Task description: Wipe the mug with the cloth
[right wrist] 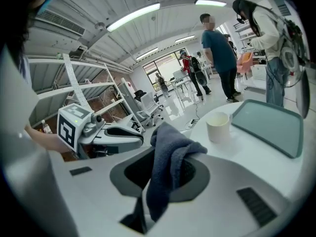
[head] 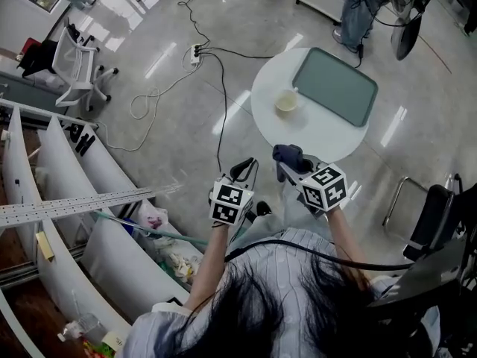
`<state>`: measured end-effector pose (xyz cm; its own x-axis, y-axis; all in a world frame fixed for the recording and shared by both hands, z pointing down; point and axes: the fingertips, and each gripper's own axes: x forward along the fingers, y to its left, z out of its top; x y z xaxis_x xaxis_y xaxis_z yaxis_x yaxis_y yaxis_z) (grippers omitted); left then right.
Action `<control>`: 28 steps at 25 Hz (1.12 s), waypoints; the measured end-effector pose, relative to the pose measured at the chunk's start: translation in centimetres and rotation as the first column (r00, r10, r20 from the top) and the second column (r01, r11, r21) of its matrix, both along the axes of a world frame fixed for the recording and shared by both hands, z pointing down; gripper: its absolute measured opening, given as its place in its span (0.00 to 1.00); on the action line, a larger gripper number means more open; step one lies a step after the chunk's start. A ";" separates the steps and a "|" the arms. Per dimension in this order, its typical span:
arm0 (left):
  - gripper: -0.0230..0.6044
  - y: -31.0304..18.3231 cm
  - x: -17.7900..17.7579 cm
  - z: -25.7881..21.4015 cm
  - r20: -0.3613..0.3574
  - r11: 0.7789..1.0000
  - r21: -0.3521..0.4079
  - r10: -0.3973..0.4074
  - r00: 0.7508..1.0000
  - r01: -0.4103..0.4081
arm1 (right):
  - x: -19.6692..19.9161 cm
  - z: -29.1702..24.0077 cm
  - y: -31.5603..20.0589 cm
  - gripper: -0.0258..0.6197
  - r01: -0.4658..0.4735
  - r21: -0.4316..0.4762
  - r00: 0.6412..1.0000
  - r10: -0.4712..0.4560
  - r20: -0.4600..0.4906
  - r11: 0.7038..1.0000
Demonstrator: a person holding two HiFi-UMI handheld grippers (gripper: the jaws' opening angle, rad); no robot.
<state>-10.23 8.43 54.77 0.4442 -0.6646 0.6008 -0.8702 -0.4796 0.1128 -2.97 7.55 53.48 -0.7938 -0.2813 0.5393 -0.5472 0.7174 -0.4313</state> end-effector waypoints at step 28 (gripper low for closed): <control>0.10 10.7 -0.7 -0.9 -0.018 0.999 0.051 0.018 1.000 -0.017 | 0.1 -0.9 12.4 0.16 -0.029 0.052 0.999 0.028 0.016 0.998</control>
<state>-10.93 19.09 53.85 0.4665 -0.6859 0.5585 -0.8597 -0.5002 0.1037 -2.84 19.98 52.60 -0.7929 -0.3315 0.5113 -0.5615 0.7233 -0.4019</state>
